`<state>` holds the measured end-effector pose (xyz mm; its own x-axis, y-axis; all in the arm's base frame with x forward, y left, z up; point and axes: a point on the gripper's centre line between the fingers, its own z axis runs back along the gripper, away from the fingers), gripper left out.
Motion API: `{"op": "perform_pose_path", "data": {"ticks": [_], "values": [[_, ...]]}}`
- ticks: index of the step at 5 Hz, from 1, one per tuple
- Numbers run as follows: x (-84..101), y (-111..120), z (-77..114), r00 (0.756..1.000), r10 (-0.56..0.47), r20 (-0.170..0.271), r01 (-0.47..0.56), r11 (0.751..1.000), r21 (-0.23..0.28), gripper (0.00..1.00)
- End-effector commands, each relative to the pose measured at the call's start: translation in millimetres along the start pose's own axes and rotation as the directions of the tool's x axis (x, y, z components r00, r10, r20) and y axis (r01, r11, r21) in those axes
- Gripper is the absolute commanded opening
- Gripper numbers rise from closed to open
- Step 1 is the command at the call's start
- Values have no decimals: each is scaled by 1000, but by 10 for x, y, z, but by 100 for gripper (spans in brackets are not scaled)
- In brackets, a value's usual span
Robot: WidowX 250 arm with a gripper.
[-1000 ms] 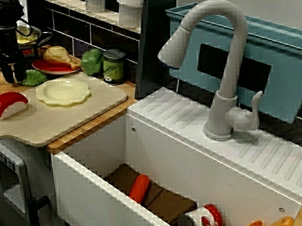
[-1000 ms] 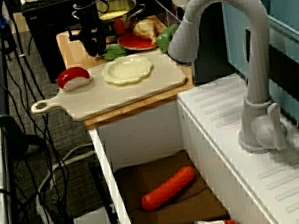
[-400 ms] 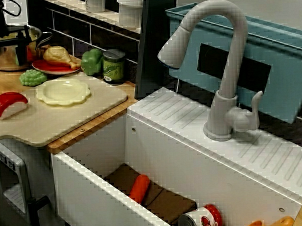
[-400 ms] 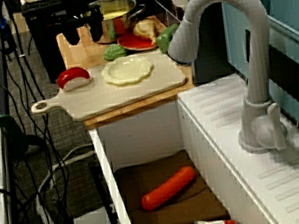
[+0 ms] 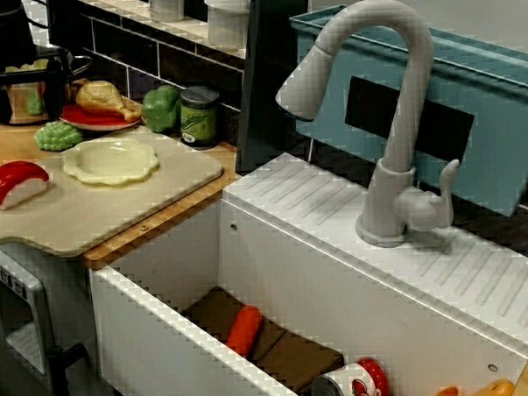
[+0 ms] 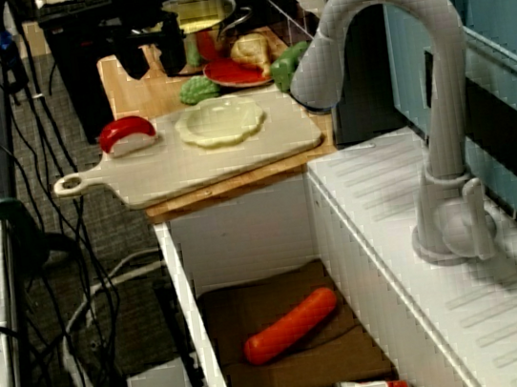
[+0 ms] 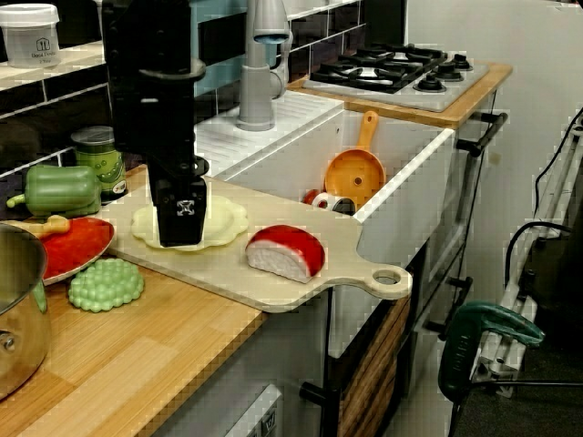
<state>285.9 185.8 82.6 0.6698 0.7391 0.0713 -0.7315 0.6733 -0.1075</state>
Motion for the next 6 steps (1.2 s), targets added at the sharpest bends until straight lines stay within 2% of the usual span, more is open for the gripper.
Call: {"op": "perform_pose_path", "data": {"ticks": [1,2,3,5,6], "values": [[-82,20,259,976,-211,51,213,976,-40,100],[-79,-11,272,964,-263,41,265,963,-49,100],[-49,-35,265,938,-347,7,347,936,-53,100],[-263,16,249,892,-451,16,451,891,-43,100],[-393,10,259,846,-533,12,533,845,-45,100]]}}
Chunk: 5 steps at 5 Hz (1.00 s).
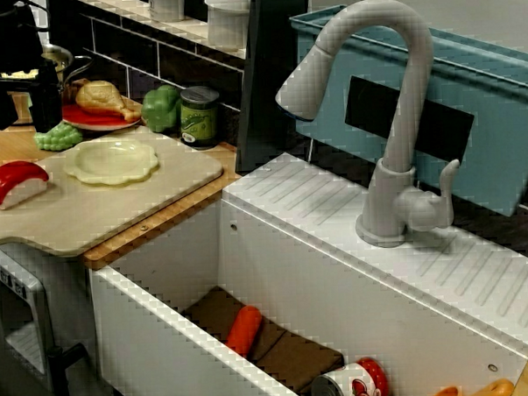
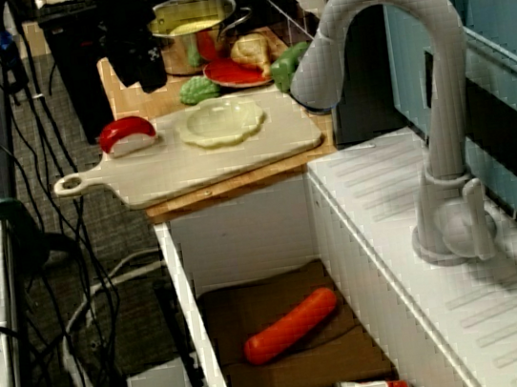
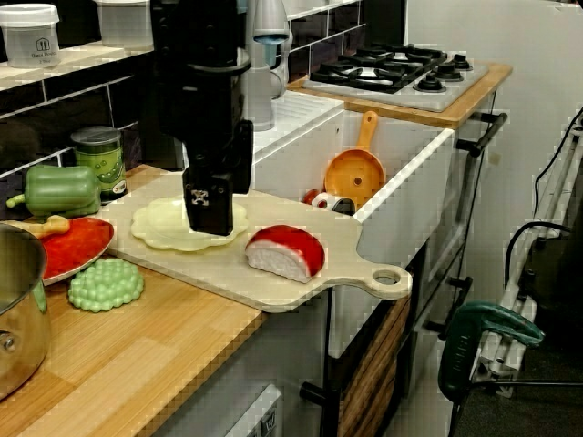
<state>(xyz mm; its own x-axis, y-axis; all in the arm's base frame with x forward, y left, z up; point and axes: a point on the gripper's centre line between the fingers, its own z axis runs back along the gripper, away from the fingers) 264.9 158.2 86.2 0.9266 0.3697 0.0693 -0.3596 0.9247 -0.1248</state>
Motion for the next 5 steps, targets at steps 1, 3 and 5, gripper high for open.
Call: {"op": "perform_pose_path", "data": {"ticks": [1,3,5], "values": [[-208,-64,217,983,-179,42,179,984,11,100],[-457,-65,171,969,-244,47,243,970,25,100],[-504,33,80,962,-267,55,263,962,73,100]]}}
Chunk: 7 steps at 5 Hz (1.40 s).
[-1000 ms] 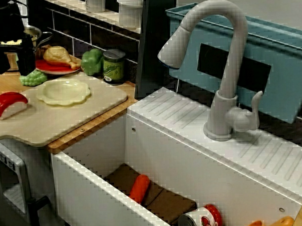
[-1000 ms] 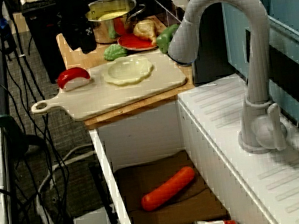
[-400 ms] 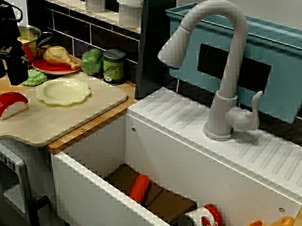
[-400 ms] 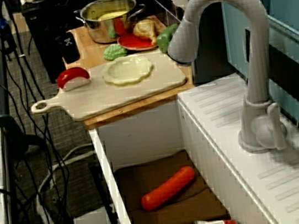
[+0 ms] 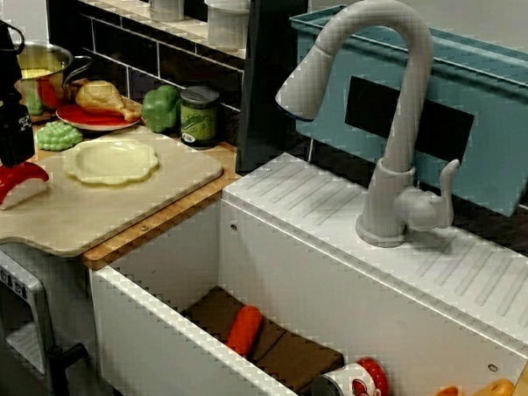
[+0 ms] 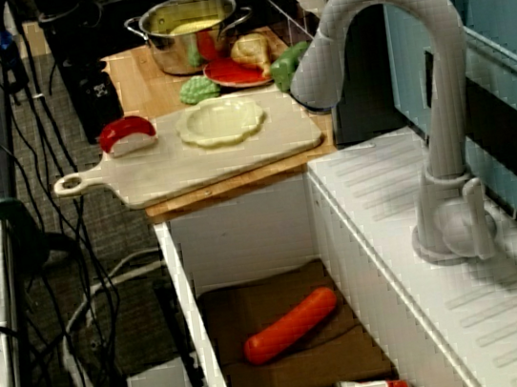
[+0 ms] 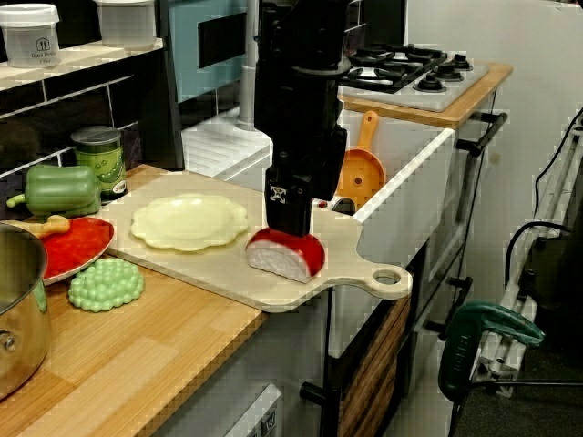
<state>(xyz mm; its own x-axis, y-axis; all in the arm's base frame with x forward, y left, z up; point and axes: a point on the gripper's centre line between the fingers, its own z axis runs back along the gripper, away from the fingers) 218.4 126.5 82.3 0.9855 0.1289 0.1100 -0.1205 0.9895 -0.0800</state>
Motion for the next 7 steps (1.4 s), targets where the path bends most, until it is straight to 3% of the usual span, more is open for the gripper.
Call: {"op": "perform_pose_path", "data": {"ticks": [1,4,7], "values": [[22,214,53,999,-12,44,9,997,72,100],[-105,200,-100,996,55,71,-61,995,83,100],[-10,202,-204,993,85,77,-93,990,110,100]]}}
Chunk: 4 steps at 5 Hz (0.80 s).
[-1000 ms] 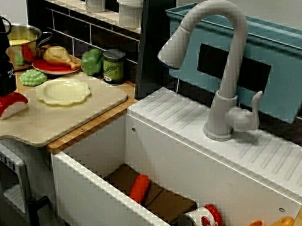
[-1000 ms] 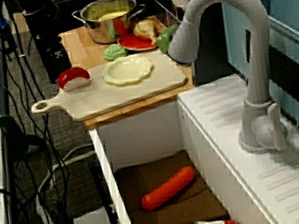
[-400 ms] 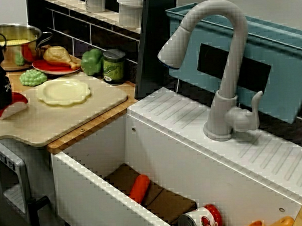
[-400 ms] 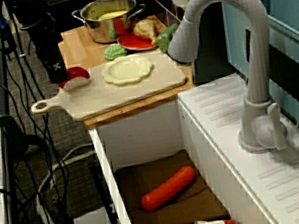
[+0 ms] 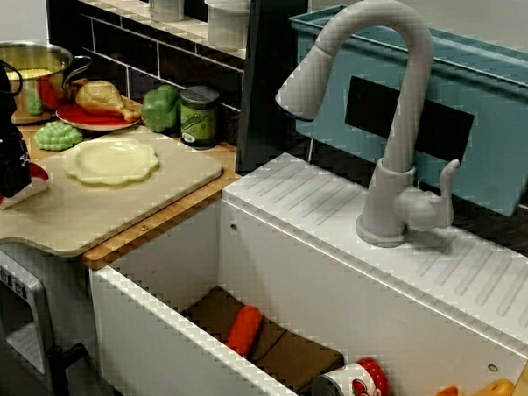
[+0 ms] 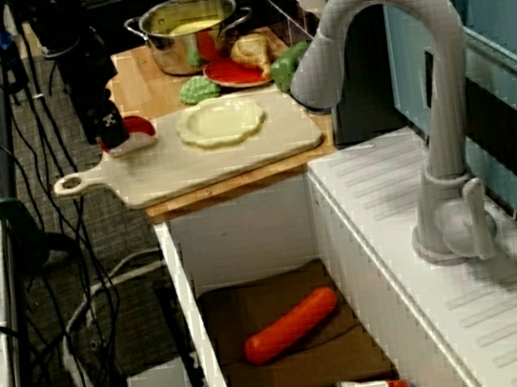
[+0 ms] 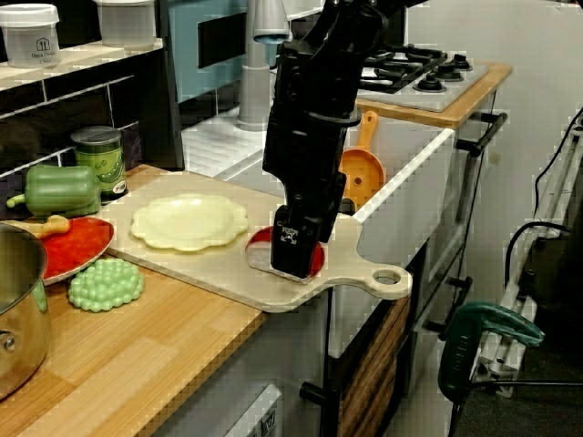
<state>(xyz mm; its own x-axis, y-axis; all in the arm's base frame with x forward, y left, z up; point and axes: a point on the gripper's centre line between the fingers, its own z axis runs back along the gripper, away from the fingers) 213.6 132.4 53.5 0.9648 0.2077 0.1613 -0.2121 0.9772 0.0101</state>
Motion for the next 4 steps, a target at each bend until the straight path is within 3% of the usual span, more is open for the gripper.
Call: {"op": "perform_pose_path", "data": {"ticks": [1,2,3,4], "values": [[108,130,44,1000,23,17,-23,1000,13,100],[109,140,19,999,40,23,-41,999,35,100],[133,167,24,999,43,23,-44,998,37,0],[153,178,40,998,51,22,-51,998,32,0]]}}
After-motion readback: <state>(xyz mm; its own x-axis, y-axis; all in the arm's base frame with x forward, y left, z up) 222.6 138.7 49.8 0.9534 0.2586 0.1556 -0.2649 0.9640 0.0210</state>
